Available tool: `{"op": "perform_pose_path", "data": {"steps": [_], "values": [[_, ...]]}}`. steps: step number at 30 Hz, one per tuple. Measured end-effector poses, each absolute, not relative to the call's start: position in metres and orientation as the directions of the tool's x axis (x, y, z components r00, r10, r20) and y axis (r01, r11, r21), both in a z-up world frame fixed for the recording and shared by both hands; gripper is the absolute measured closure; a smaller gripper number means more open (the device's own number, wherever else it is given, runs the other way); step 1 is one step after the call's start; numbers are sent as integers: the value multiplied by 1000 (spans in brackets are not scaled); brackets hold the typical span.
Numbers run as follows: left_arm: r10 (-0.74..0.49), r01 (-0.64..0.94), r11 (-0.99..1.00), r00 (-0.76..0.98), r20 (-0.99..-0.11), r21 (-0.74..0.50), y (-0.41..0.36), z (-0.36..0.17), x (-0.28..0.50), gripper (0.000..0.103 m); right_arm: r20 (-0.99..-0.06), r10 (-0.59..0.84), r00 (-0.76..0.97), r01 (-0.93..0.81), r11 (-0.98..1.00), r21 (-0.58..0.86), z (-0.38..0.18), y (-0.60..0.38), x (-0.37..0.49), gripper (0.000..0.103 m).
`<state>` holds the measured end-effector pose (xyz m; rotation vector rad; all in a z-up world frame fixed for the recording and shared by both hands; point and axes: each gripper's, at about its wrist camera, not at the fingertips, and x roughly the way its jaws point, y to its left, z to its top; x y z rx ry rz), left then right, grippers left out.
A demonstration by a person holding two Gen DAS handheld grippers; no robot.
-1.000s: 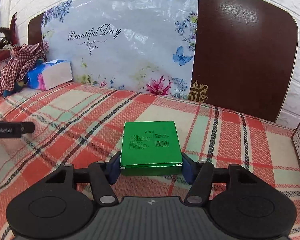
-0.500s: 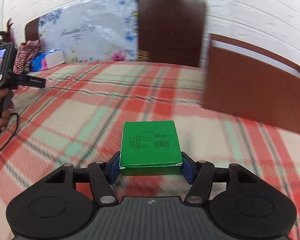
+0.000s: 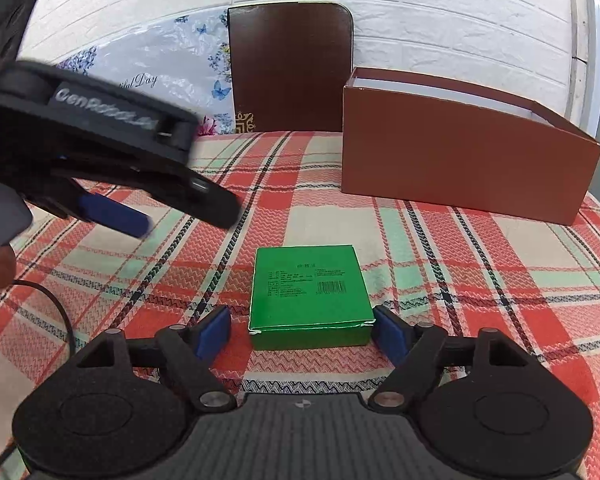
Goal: Organize objects
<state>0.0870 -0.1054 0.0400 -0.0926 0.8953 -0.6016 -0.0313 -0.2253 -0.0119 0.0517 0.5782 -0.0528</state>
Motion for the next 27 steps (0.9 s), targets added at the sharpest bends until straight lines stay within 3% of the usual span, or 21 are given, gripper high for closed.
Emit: {"op": "perform_pose_path", "data": {"steps": [3, 4, 5, 6, 7, 10, 20, 23, 25, 27], "values": [[-571, 468, 795, 361, -738, -386, -129, 26, 85, 15, -546, -24, 838, 65, 996, 57, -13, -228, -32, 28], [-569, 465, 793, 332, -752, -395, -135, 19, 85, 22, -548, -24, 836, 66, 996, 56, -13, -228, -31, 32], [-554, 471, 801, 350, -756, -369, -139, 14, 82, 24, -545, -33, 838, 71, 996, 49, -14, -227, -31, 43], [-554, 500, 797, 383, -739, -338, -143, 14, 75, 30, -543, -32, 839, 70, 996, 50, -14, -227, -31, 43], [-576, 524, 778, 376, -726, -346, -145, 15, 74, 47, -542, -26, 840, 67, 996, 57, -14, -228, -31, 44], [-618, 489, 759, 337, -710, -429, -142, 23, 82, 53, -510, -14, 860, 78, 991, 105, -10, -236, -35, 44], [-690, 636, 697, 470, -550, -331, -194, 122, 127, 52, -186, -122, 975, 138, 988, 73, 56, -277, 3, 44], [-673, 641, 714, 516, -530, -283, -224, 141, 160, 50, -143, -154, 978, 167, 982, 89, 66, -301, 43, 43], [-623, 634, 749, 573, -533, -193, -245, 144, 180, 40, -147, -172, 974, 183, 981, 61, 66, -314, 79, 41], [-503, 562, 825, 683, -529, -59, -268, 137, 198, 32, -198, -205, 959, 208, 978, -8, 56, -325, 120, 30]]}}
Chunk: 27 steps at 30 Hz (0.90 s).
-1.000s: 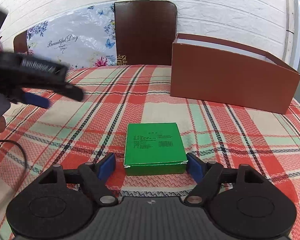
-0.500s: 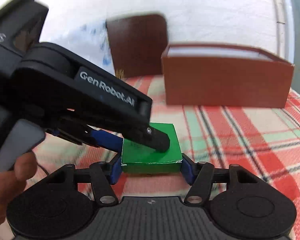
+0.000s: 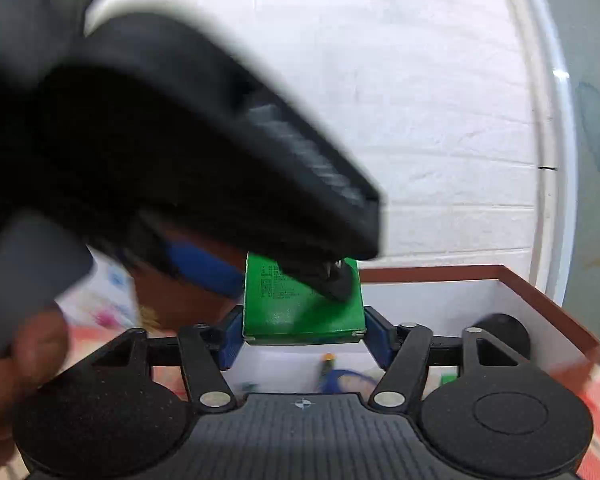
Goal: Organize objects
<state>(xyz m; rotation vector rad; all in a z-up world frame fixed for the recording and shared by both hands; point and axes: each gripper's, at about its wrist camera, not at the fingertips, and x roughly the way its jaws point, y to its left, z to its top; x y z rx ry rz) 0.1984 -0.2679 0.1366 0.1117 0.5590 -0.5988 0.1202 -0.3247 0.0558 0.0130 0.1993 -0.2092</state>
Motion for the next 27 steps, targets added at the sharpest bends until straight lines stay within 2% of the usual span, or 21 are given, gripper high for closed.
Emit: {"op": "perform_pose_path", "data": {"steps": [2, 4, 7, 10, 13, 17, 20, 24, 27], "values": [[-430, 509, 861, 715, -551, -12, -274, 128, 211, 32, -225, -240, 944, 240, 970, -30, 44, -332, 139, 31], [-458, 519, 854, 705, -541, -47, -268, 123, 211, 32, -200, -227, 953, 239, 970, 40, 37, -340, 132, 29], [-419, 492, 871, 732, -537, -10, -259, 117, 202, 31, -137, -238, 962, 243, 970, 25, 32, -336, 116, 26], [-432, 486, 873, 729, -530, -43, -242, 118, 187, 31, -96, -244, 965, 247, 969, 21, 35, -329, 101, 26], [-444, 491, 870, 738, -508, -47, -225, 123, 169, 26, -71, -246, 967, 248, 968, 29, 40, -322, 77, 25], [-434, 494, 870, 763, -480, -1, -207, 128, 128, 25, -61, -281, 958, 283, 959, 31, 37, -312, 26, 22], [-405, 473, 881, 764, -503, 8, -193, 122, 105, 23, -123, -292, 949, 301, 952, 64, 29, -303, -7, 21], [-340, 433, 901, 736, -585, 21, -177, 101, 85, 22, -243, -255, 936, 298, 942, 157, 20, -315, -39, 21], [-301, 410, 911, 715, -631, 30, -164, 84, 71, 19, -297, -245, 923, 306, 935, 181, 10, -302, -54, 21]]}}
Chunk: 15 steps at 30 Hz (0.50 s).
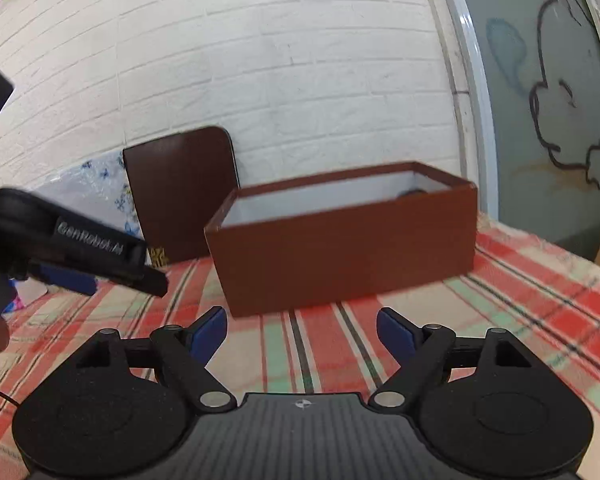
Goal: Organize objects
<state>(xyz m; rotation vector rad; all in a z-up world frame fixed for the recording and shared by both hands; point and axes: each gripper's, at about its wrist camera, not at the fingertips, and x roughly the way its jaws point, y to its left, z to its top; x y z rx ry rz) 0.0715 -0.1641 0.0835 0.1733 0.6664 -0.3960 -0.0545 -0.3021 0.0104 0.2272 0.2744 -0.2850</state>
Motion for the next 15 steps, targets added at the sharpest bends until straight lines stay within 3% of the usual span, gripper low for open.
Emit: {"op": "perform_pose_path", "data": {"steps": [8, 15], "values": [[-204, 347, 935, 689, -696, 69, -131, 47, 39, 9, -426, -166, 889, 317, 895, 314, -5, -290, -69, 21], [-173, 321, 945, 650, -740, 61, -114, 25, 21, 8, -471, -119, 874, 286, 909, 302, -12, -272, -72, 21]]}}
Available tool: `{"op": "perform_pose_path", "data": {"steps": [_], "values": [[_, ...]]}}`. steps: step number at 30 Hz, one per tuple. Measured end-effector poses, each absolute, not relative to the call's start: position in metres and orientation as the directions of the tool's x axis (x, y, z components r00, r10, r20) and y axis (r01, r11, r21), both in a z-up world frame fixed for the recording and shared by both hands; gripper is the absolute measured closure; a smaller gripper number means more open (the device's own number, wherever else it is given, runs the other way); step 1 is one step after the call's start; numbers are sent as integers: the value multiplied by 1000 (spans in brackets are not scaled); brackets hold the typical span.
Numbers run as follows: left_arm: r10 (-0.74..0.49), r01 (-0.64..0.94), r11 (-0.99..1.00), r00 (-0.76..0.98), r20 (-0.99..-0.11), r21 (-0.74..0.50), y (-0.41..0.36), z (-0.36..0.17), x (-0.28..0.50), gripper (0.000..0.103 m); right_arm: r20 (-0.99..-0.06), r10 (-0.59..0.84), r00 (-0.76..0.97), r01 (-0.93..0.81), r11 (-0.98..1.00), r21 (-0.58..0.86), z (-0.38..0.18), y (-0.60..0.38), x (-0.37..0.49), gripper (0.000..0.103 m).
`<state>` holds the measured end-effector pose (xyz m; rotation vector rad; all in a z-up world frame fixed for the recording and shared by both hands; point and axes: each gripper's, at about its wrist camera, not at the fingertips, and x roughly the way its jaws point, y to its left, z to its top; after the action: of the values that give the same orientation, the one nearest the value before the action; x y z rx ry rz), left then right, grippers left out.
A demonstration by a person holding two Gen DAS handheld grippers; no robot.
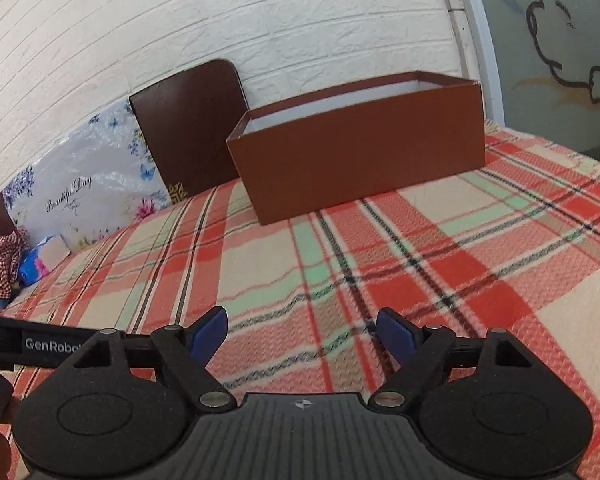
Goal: Organize objects
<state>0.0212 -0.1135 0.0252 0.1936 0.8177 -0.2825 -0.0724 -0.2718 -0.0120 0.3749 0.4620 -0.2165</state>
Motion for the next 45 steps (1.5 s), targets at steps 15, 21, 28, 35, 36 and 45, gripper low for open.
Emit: {"op": "perform_pose_path", "data": {"steps": [15, 21, 28, 35, 36, 45], "values": [[-149, 269, 963, 610, -778, 27, -96, 3, 9, 0, -434, -108, 894, 275, 899, 341, -21, -273, -86, 18], [-150, 268, 963, 607, -780, 23, -93, -1, 11, 0, -430, -103, 897, 269, 899, 345, -21, -275, -85, 17], [-153, 269, 963, 602, -784, 18, -93, -2, 12, 0, -429, -103, 898, 268, 899, 345, -21, -275, -85, 15], [-139, 255, 966, 627, -767, 33, -91, 3, 13, 0, -466, -123, 876, 299, 896, 327, -12, -276, -84, 13], [-131, 245, 968, 656, -744, 46, -89, 10, 11, 0, -464, -133, 876, 309, 893, 327, -5, -276, -88, 13], [-135, 234, 967, 804, -579, 100, -95, 75, -6, 0, -340, -138, 930, 271, 884, 381, 50, -272, -129, 7]]}}
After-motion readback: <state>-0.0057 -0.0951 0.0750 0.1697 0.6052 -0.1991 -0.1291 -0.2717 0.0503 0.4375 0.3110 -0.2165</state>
